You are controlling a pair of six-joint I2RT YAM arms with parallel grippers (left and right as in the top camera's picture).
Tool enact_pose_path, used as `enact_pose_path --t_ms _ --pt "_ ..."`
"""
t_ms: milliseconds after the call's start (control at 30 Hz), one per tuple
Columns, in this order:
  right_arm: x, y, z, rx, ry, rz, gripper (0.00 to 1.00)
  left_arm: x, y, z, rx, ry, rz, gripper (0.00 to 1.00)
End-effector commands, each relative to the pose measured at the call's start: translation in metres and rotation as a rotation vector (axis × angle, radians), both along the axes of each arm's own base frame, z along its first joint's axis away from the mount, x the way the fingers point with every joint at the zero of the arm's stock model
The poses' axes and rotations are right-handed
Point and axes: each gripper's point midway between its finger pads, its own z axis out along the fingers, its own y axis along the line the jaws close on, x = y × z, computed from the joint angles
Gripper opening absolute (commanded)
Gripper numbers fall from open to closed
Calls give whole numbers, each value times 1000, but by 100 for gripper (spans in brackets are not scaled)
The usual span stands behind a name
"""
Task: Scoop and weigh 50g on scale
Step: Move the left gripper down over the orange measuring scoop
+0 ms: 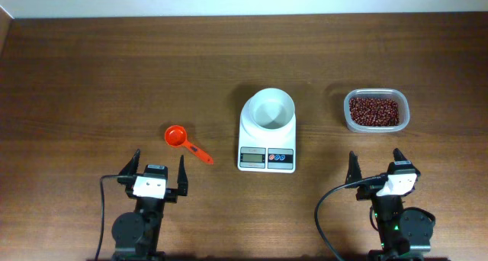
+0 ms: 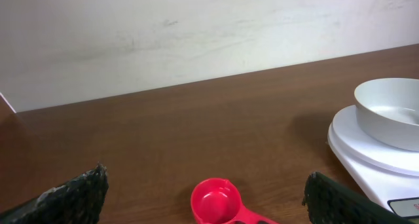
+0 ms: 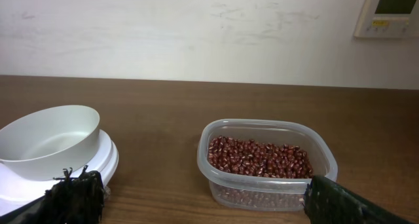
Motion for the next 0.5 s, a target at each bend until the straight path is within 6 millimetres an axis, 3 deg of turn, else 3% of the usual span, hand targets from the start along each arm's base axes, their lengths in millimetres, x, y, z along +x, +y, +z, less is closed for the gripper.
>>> enact_pose_path --t_ms 0,467 --pt "0 -2 -3 -1 2 -10 99 0 1 -2 14 2 7 99" --pt "0 -2 -3 -1 2 -10 99 0 3 -2 -5 3 15 99"
